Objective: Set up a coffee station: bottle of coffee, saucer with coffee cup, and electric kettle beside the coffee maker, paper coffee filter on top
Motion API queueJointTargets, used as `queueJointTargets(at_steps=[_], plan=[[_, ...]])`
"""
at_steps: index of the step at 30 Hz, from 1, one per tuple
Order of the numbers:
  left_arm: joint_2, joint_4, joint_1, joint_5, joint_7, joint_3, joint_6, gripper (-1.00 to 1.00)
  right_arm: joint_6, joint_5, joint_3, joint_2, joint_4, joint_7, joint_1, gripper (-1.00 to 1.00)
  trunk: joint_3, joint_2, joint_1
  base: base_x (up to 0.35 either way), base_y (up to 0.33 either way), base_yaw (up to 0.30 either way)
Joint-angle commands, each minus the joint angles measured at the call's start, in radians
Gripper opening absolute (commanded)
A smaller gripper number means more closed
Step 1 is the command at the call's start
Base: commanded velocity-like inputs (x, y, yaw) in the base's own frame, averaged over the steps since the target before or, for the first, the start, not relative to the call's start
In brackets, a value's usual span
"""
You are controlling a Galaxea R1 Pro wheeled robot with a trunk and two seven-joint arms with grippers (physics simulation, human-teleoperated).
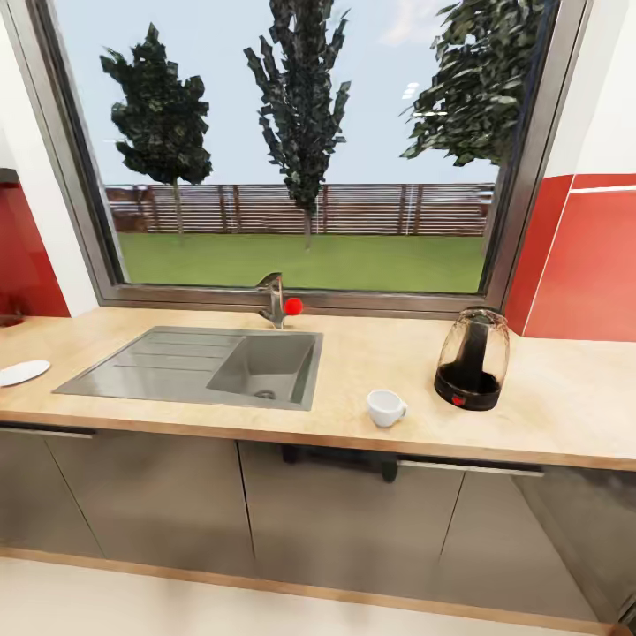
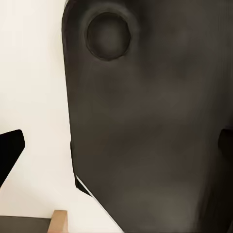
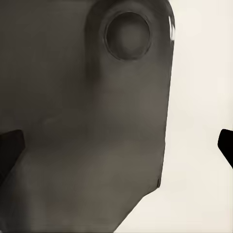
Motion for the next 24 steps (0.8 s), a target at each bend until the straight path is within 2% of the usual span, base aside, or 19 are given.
queueJointTargets(at_steps=[1, 7, 13, 24], plan=[[0.0, 0.0, 0.0, 0.0, 0.0, 0.0, 0.0, 1.0, 0.0, 0.0, 0.0, 0.0, 0.0, 0.0, 0.0, 1.0, 0.0, 0.0, 0.0, 0.0, 0.0, 0.0], [-0.002, -0.003, 0.0, -0.002, -0.001, -0.001, -0.002, 1.0, 0.014, 0.0, -0.001, 0.006, -0.009, -0.005, 0.005, 1.0, 0.0, 0.0, 0.0, 0.0, 0.0, 0.0], [0.001, -0.005, 0.0, -0.001, -0.001, -0.001, -0.006, 1.0, 0.014, 0.0, -0.004, 0.039, -0.043, -0.005, 0.004, 1.0, 0.0, 0.0, 0.0, 0.0, 0.0, 0.0], [0.001, -0.005, -0.001, 0.003, -0.001, 0.0, -0.006, 1.0, 0.008, -0.005, -0.002, 0.046, -0.074, -0.002, 0.004, 1.0, 0.0, 0.0, 0.0, 0.0, 0.0, 0.0]])
